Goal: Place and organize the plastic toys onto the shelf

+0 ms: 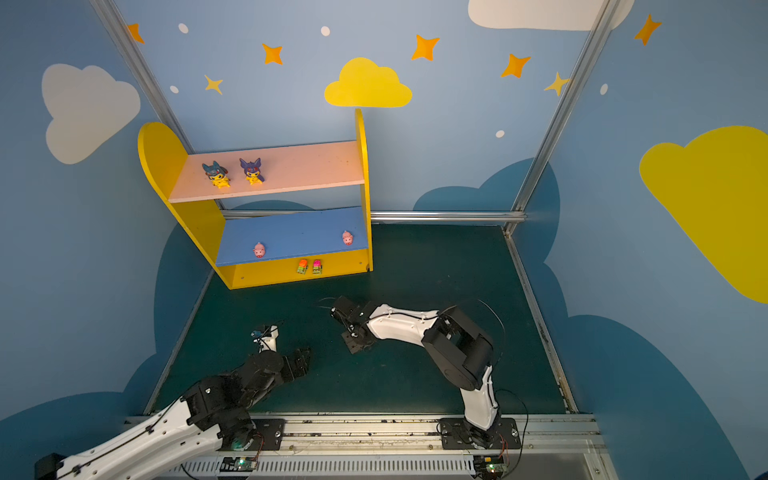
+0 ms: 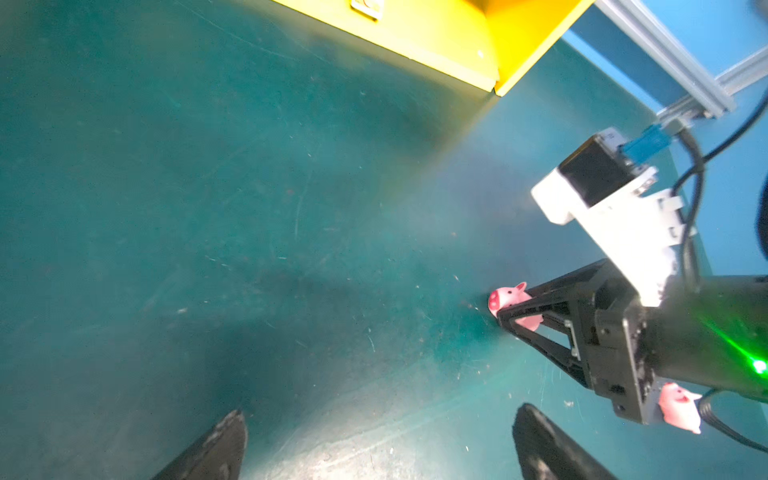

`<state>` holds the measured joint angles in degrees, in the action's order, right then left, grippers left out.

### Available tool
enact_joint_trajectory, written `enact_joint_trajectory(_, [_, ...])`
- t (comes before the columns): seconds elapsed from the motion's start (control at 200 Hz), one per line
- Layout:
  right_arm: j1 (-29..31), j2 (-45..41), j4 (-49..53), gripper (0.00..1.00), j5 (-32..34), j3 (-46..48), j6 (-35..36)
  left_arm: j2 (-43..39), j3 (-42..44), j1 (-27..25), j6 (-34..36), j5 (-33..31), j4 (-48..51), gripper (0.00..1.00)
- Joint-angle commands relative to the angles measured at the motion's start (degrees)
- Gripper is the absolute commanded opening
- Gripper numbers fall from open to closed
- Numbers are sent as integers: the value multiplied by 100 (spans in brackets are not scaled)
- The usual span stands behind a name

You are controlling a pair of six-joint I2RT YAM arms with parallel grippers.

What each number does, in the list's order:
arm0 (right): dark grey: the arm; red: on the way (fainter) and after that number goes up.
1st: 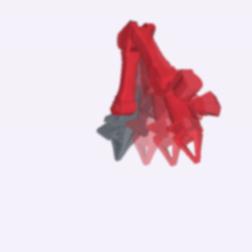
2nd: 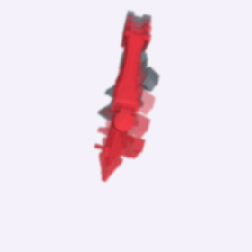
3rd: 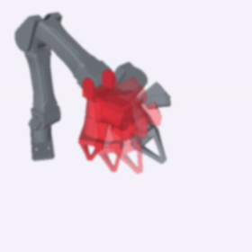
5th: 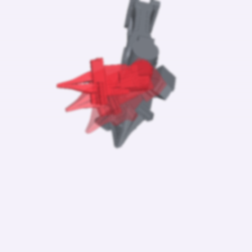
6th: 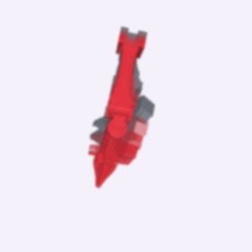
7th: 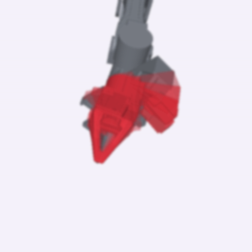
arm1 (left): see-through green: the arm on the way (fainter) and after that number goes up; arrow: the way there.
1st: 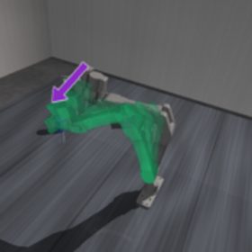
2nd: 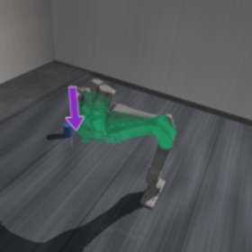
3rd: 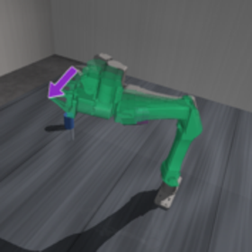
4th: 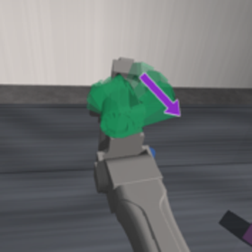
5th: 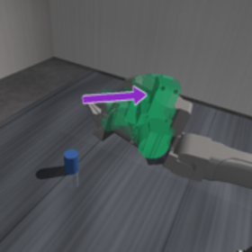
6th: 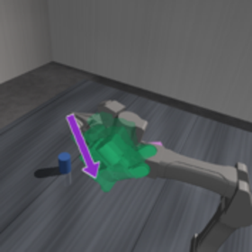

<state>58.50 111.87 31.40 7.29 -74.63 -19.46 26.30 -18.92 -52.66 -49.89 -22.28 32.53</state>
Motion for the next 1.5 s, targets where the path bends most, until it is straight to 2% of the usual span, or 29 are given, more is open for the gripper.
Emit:
enact_joint_trajectory(0.0, [-84, 254, -8, 30, -175, -184, 278, -65, 54, 12, -100, -207, 282, 100])
enact_joint_trajectory(0.06, [-101, 260, -24, 38, -194, -154, 276, -30, 72, 24, -99, -229, 235, 100])
enact_joint_trajectory(0.155, [-126, 146, -89, 59, -151, 7, 220, 79, 56, 36, -30, -222, 128, 100])
enact_joint_trajectory(0.27, [-159, -7, -106, 67, -135, 208, 172, 287, -11, 63, 60, -190, -3, 100])
enact_joint_trajectory(0.656, [-342, -517, 59, 67, 228, 886, -49, 579, -130, 79, 137, -91, -213, 100])
enact_joint_trajectory(1.067, [-695, -392, 445, 67, 612, 605, 118, 575, -279, 94, 243, -136, -48, 100])
enact_joint_trajectory(1.492, [-943, -219, 213, 67, 638, 272, 259, 569, -312, 103, 243, -147, -44, 100])
